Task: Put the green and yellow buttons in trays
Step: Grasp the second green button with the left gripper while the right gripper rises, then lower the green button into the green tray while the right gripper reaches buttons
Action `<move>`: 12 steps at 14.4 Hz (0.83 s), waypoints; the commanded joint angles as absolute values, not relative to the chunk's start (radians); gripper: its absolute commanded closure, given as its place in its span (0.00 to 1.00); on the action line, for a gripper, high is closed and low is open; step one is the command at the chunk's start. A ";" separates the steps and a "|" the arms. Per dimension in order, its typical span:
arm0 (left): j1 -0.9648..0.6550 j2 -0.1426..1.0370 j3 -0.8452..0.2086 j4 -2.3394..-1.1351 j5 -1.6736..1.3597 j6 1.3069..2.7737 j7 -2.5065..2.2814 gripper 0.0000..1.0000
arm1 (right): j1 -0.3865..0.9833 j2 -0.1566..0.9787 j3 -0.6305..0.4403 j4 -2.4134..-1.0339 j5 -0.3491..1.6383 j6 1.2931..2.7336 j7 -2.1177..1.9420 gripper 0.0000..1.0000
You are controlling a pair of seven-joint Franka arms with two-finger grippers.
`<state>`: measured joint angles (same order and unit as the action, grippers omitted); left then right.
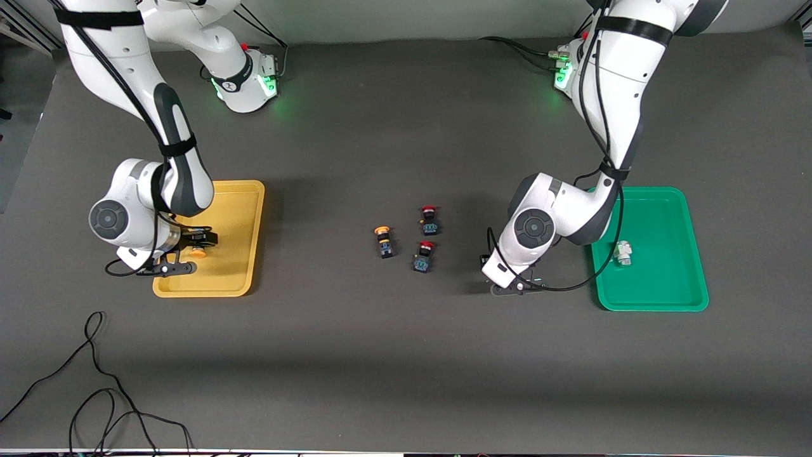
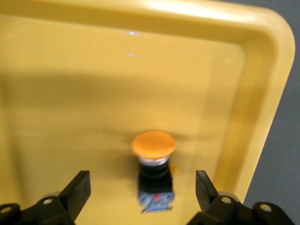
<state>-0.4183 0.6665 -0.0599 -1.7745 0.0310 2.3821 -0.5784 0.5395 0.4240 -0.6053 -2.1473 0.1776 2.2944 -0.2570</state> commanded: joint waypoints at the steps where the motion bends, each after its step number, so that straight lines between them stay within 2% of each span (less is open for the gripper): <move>1: -0.434 0.640 -0.049 -1.770 0.031 2.350 -0.620 0.81 | 0.548 0.325 -0.606 -2.044 0.199 2.076 -0.198 0.00; 2: -0.433 0.631 -0.049 -1.770 0.031 2.341 -0.627 0.87 | 0.558 0.318 -0.600 -1.998 0.201 2.009 -0.168 0.00; 5: -0.419 0.550 -0.049 -1.758 0.025 2.215 -0.617 0.88 | 0.652 0.319 -0.600 -1.860 0.233 1.864 -0.004 0.00; 8: -0.374 0.416 -0.051 -1.756 -0.014 2.084 -0.597 0.88 | 0.730 0.339 -0.597 -1.770 0.325 1.842 0.112 0.00; 12: -0.270 0.284 -0.048 -1.762 -0.063 1.906 -0.453 0.88 | 0.854 0.463 -0.592 -1.619 0.373 1.847 0.317 0.00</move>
<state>-0.3261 0.3581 -0.0471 -1.7285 -0.0237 1.9730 -0.5324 0.7956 0.3550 -0.5803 -1.7350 0.3426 1.8663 0.2154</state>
